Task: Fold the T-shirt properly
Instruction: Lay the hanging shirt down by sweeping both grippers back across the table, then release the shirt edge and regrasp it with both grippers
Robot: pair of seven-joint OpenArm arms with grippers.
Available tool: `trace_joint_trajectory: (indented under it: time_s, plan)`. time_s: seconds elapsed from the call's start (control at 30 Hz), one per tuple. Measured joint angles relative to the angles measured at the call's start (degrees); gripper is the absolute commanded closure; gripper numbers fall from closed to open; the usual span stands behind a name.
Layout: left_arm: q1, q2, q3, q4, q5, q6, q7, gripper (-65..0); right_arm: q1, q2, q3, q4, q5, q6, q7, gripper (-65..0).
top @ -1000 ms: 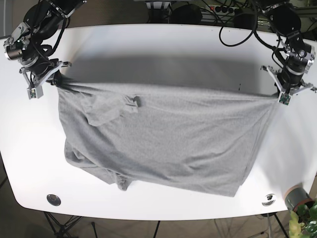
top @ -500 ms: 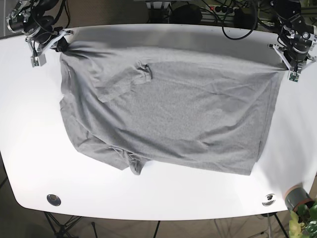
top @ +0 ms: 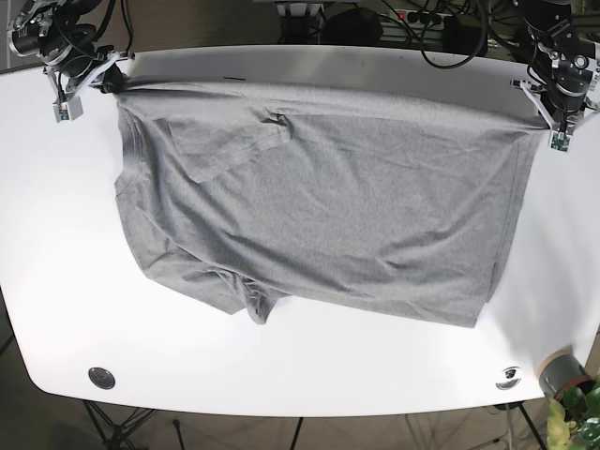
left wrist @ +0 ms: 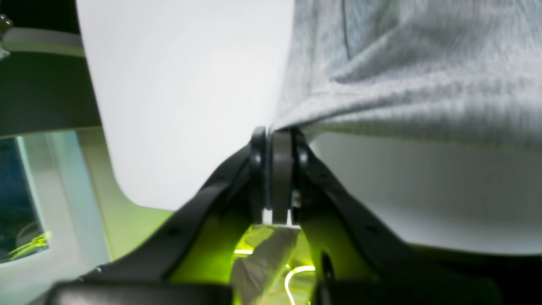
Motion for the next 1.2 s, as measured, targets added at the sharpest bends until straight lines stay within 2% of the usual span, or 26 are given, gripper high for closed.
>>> trace_joint_trajectory:
  time_s: [0.7,1.2]
  plan:
    - [5.64,1.31,-4.28,-0.52,0.07,-0.07,-0.33,0.0,-6.73,0.33,-0.04,0.09,0.39,-0.02,0.63,-2.4]
    - [-2.21,0.76,-2.27,-2.14,0.11,-0.02,-0.35,0.0,-4.31,0.96,-0.20,-0.04,0.35,0.00,0.39,-2.4]
